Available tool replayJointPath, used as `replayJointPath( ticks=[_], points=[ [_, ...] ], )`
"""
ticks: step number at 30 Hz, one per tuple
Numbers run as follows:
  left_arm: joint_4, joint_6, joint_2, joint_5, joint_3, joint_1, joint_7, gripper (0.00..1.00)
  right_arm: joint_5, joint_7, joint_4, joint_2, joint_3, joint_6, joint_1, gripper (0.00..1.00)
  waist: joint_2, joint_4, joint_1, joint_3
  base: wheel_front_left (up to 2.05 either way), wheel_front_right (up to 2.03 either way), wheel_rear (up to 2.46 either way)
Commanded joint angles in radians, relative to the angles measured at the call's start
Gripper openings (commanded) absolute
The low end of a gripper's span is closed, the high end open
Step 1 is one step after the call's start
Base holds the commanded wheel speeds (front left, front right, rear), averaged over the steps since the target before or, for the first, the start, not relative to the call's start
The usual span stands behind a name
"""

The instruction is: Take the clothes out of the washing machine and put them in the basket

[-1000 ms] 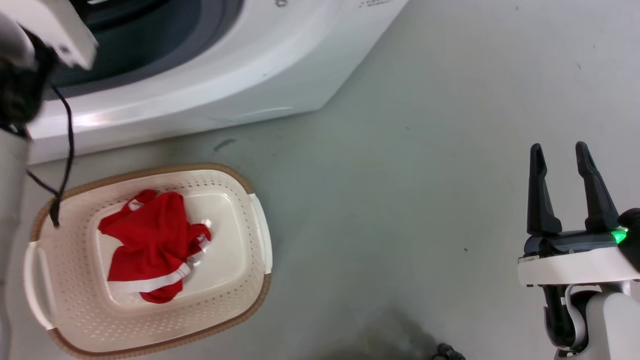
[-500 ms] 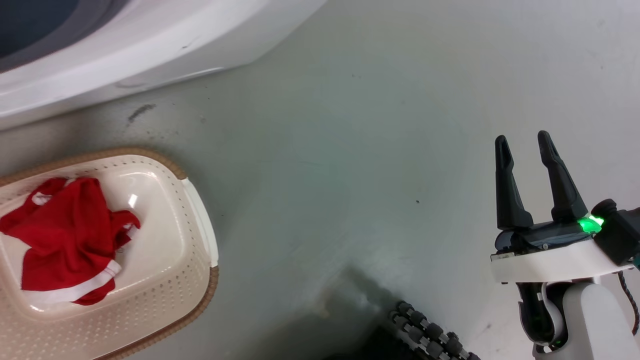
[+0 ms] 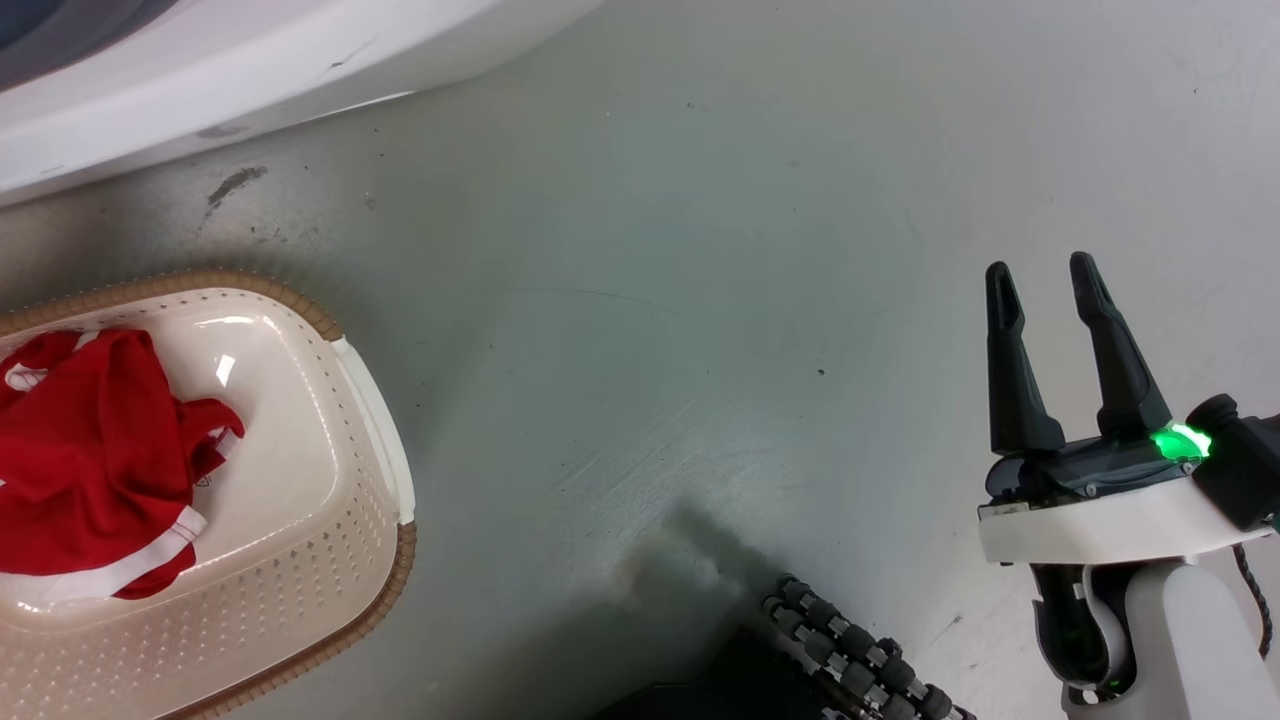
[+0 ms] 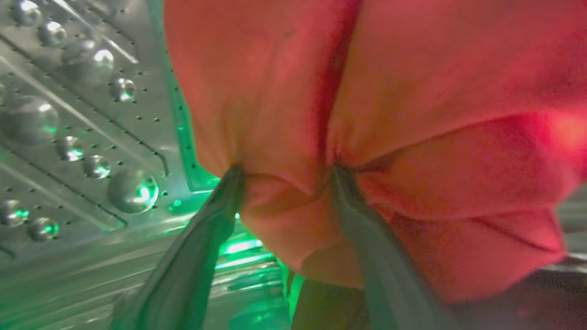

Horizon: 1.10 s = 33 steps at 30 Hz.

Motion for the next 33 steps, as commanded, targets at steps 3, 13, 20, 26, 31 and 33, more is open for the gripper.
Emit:
replayJointPath(
  ticks=[3, 13, 20, 26, 31, 33],
  points=[
    [0.031, -0.025, -0.012, 0.001, -0.016, 0.004, 0.008, 0.80, 0.001, -0.002, -0.001, 0.001, -0.011, -0.001, -0.013, 1.00, 0.0000, 0.003, -0.0001, 0.003, 0.00, 0.00, 0.00],
    [0.058, -0.070, -0.001, 0.009, -0.024, -0.050, -0.092, 0.00, -0.004, -0.002, 0.004, 0.001, -0.002, -0.001, -0.039, 1.00, 0.0000, 0.003, -0.0001, -0.007, 0.00, 0.00, 0.00],
    [0.054, -0.108, -0.024, 0.011, -0.052, -0.006, -0.304, 0.00, -0.032, -0.002, 0.011, 0.001, -0.040, -0.001, -0.061, 1.00, 0.0000, 0.054, -0.0001, -0.072, 0.00, 0.00, 0.00],
    [0.083, -0.120, -0.078, -0.020, -0.070, 0.080, -0.532, 0.00, -0.094, -0.002, 0.015, 0.000, -0.088, -0.001, -0.066, 1.00, 0.0000, 0.136, -0.0001, -0.164, 0.00, 0.00, 0.00],
    [0.081, -0.121, -0.103, -0.054, -0.124, 0.206, -0.732, 0.00, -0.137, -0.002, 0.021, 0.000, -0.112, -0.001, -0.056, 1.00, 0.0000, 0.192, -0.0001, -0.253, 0.00, 0.00, 0.00],
    [0.078, -0.121, -0.103, -0.068, -0.137, 0.264, -0.809, 0.00, -0.152, -0.002, 0.023, 0.000, -0.115, -0.001, -0.043, 1.00, 0.0000, 0.209, -0.0001, -0.288, 0.00, 0.00, 0.00]
  ],
)
